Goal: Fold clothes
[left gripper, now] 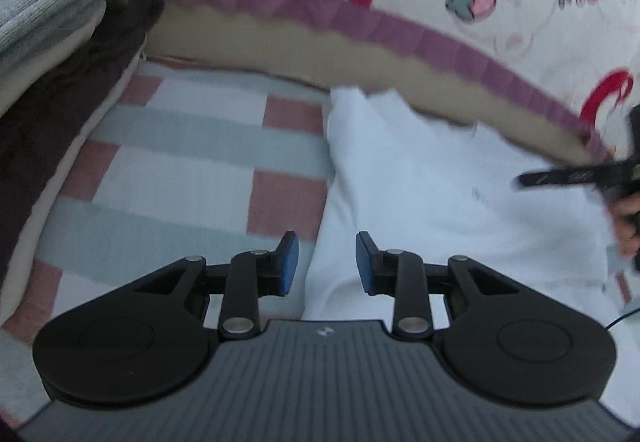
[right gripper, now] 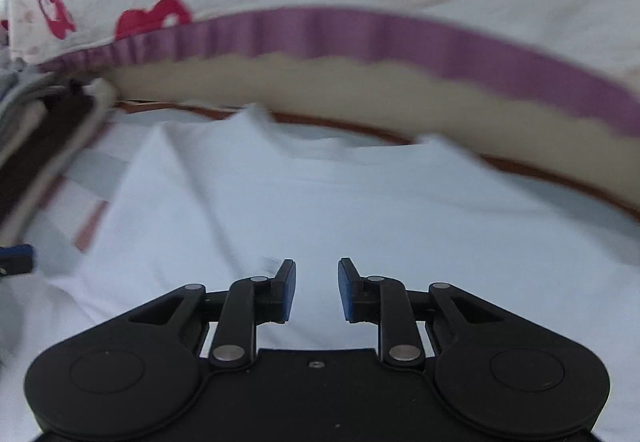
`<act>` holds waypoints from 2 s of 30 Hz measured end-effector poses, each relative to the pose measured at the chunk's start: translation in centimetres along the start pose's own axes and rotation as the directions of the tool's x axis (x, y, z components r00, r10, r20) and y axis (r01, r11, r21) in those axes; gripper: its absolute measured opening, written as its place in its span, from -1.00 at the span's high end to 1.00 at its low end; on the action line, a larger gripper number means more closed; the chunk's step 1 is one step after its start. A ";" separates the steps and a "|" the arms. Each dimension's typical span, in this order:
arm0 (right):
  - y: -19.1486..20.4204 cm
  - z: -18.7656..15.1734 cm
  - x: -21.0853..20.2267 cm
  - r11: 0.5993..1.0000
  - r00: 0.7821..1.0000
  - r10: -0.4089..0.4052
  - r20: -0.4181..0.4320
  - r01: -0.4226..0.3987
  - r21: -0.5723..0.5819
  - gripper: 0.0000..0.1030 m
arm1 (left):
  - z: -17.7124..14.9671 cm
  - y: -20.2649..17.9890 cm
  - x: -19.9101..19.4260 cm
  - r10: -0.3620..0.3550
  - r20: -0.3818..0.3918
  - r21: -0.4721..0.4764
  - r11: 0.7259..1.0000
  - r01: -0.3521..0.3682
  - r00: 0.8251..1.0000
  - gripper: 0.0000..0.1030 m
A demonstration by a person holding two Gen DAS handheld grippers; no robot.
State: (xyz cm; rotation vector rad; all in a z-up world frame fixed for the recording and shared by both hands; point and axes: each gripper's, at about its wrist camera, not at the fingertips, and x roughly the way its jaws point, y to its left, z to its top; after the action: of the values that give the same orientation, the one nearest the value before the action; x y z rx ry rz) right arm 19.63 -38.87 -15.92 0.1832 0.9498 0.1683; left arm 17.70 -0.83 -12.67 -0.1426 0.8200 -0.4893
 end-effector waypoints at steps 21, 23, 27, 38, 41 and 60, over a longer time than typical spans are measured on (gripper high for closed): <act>14.6 -9.1 0.3 0.861 0.993 0.096 0.074 -0.046 -0.507 0.84 | 4.3 -9.5 9.0 -0.032 -0.010 0.012 0.999 0.032 0.999 0.20; 14.7 -9.9 -0.1 0.864 0.993 0.103 0.059 -0.060 -0.500 0.83 | 3.7 -10.0 10.0 0.004 -0.026 0.041 0.999 -0.003 1.000 0.24; 11.0 -9.3 -3.9 0.931 0.985 0.120 0.123 -0.068 -0.359 0.60 | 2.6 -10.0 11.1 0.123 -0.026 0.134 0.984 -0.118 0.992 0.70; -11.5 -13.5 -15.0 0.865 0.899 -0.392 0.193 0.289 0.411 0.21 | 4.2 -9.7 9.9 0.013 -0.012 0.011 1.000 -0.013 1.000 0.73; -14.2 -16.0 -16.1 0.815 0.918 -0.356 0.174 0.214 0.538 0.20 | 4.1 -11.4 11.9 0.004 -0.056 0.035 0.999 -0.003 0.998 0.29; -15.6 -19.0 -14.7 0.782 0.937 -0.210 0.278 -0.010 0.623 0.12 | 3.3 -9.2 10.7 0.023 0.035 -0.114 0.993 -0.019 0.999 1.00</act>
State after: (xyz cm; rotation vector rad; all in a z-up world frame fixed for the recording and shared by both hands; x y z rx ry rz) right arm -3.38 -55.79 -18.71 0.7480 0.6390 -0.2842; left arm 22.98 -14.18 -14.68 -0.2467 0.8135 -0.4196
